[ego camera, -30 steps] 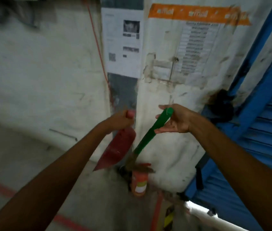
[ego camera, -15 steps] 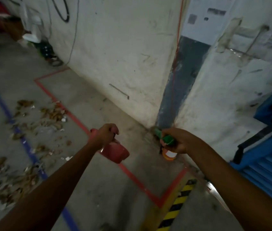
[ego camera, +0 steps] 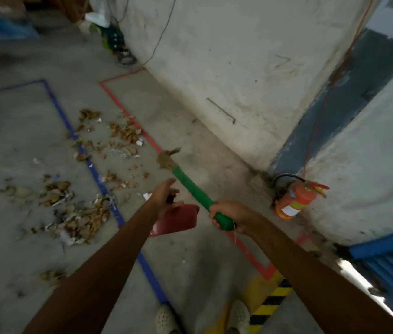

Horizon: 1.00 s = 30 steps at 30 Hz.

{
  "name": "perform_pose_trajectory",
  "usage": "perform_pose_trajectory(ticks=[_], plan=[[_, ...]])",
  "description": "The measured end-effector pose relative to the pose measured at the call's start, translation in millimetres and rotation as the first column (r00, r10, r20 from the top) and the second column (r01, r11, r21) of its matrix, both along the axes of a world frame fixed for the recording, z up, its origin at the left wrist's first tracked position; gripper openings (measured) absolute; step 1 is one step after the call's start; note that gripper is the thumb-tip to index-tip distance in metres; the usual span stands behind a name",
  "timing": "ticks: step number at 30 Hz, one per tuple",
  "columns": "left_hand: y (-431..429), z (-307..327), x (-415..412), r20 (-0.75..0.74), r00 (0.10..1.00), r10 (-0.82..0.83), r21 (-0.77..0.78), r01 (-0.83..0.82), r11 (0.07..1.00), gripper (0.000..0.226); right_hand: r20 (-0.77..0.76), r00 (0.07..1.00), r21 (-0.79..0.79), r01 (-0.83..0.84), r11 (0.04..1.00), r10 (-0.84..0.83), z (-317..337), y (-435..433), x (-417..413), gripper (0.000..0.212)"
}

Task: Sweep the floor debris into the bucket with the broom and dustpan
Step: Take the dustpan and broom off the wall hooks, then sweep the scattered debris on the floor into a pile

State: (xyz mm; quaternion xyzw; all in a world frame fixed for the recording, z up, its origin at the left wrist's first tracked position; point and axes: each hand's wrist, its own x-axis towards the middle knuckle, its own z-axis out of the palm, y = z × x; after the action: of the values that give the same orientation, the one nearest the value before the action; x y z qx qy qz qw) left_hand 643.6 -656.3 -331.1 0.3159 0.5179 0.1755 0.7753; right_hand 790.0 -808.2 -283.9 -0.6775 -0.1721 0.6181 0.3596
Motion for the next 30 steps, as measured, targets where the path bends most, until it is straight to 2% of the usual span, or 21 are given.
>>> perform_pose_trajectory(ticks=[2, 3, 6, 9, 12, 15, 18, 22, 23, 26, 28, 30], plan=[[5.0, -6.0, -12.2, -0.046, 0.997, -0.070, -0.052, 0.067, 0.996, 0.040, 0.008, 0.998, 0.043, -0.064, 0.997, 0.063, -5.3, 11.9, -26.8, 0.015], [8.6, -9.2, -17.6, -0.051, 0.995, -0.083, -0.062, 0.079, 0.995, 0.039, 0.016, 0.995, 0.056, -0.095, 0.994, 0.094, -6.9, 17.3, -37.9, 0.021], [24.8, -15.6, -36.3, -0.043, 0.999, 0.031, -0.040, -0.033, 0.999, 0.028, 0.113, 0.973, 0.095, -0.214, 0.972, 0.203, -10.4, 32.5, -62.0, 0.026], [36.4, -15.5, -61.2, 0.071, 0.989, 0.129, -0.051, -0.125, 0.991, 0.012, 0.236, 0.925, 0.058, -0.319, 0.946, 0.298, -14.6, 54.9, -74.7, 0.035], [29.9, -13.0, -80.1, 0.096, 0.985, 0.140, -0.043, -0.136, 0.990, 0.011, 0.344, 0.908, 0.026, -0.263, 0.964, 0.238, -23.9, 98.6, -85.5, 0.039], [15.9, -17.7, -87.6, 0.031, 0.994, 0.107, 0.041, -0.108, 0.993, 0.018, 0.509, 0.831, 0.025, -0.277, 0.961, 0.226, -35.6, 149.4, -96.7, 0.050], [1.6, -28.3, -91.3, -0.029, 0.998, 0.053, 0.131, -0.049, 0.990, 0.021, 0.447, 0.854, 0.043, -0.320, 0.946, 0.268, -47.1, 187.1, -112.4, 0.050], [-14.9, -44.5, -96.0, -0.111, 0.993, 0.044, 0.177, -0.023, 0.984, 0.026, 0.173, 0.967, 0.028, -0.196, 0.980, 0.188, -67.6, 210.2, -131.4, 0.027], [-17.0, -49.3, -98.5, -0.123, 0.991, 0.056, 0.180, -0.033, 0.983, 0.025, 0.144, 0.973, 0.032, -0.186, 0.982, 0.179, -73.9, 212.6, -133.8, 0.023], [-14.8, -64.0, -106.9, -0.138, 0.968, 0.209, 0.152, -0.187, 0.970, 0.031, 0.179, 0.959, 0.009, -0.223, 0.975, 0.218, -93.7, 216.7, -135.2, 0.023], [-9.2, -75.3, -115.9, -0.218, 0.909, 0.355, 0.170, -0.323, 0.931, 0.030, 0.161, 0.953, -0.018, -0.256, 0.966, 0.256, -106.0, 215.8, -132.0, 0.024], [-6.9, -88.1, -128.7, -0.222, 0.866, 0.449, 0.160, -0.421, 0.893, 0.025, 0.139, 0.937, -0.067, -0.314, 0.947, 0.321, -118.7, 211.7, -127.9, 0.031]])
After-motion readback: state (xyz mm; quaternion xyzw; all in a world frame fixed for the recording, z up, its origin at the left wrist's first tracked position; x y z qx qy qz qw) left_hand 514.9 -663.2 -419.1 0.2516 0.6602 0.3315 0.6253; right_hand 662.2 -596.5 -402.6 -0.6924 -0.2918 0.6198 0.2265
